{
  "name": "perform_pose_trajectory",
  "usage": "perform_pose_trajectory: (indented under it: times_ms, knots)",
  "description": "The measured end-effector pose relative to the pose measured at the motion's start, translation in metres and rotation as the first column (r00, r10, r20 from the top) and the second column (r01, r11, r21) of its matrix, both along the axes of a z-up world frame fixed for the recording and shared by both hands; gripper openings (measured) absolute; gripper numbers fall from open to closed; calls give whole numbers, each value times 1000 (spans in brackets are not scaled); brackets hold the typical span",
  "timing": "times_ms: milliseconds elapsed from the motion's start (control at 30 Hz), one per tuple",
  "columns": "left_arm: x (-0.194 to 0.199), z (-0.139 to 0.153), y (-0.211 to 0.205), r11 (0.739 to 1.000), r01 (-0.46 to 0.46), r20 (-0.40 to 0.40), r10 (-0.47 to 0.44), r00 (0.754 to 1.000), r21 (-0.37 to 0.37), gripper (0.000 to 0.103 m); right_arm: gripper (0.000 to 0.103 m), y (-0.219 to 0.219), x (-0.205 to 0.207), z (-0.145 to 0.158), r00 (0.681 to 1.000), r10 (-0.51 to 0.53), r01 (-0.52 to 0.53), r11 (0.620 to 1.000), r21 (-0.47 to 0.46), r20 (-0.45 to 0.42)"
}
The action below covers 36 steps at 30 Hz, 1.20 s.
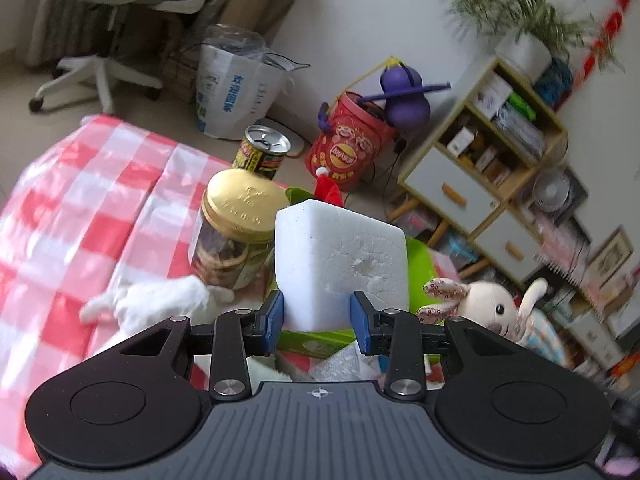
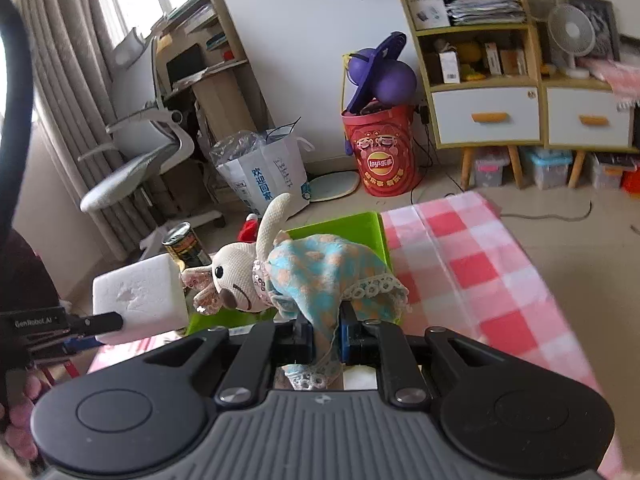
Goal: Organize soft objects
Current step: 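Lift both items over the green bin and release them inside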
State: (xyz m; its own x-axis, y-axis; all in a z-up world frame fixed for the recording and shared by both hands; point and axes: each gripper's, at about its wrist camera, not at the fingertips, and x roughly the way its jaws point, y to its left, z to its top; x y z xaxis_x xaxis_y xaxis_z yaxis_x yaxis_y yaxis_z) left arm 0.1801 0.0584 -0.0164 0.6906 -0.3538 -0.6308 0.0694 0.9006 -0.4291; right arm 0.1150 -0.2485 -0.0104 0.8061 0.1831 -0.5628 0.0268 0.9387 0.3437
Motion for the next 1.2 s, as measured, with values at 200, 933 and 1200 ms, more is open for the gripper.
perform_pose_trajectory:
  times_ms: [200, 933, 1200]
  knots:
    - [24, -3, -14, 995, 64, 8, -65, 998, 82, 37, 0, 7, 28, -1, 999, 42, -43, 991, -124, -10]
    - [69, -56, -79, 895, 246, -87, -230, 969, 371, 37, 0, 35, 99, -59, 968, 188, -237, 907, -348, -168]
    - [72, -64, -79, 896, 255, -116, -228, 967, 363, 37, 0, 46, 105, -70, 949, 233, -302, 864, -403, -213]
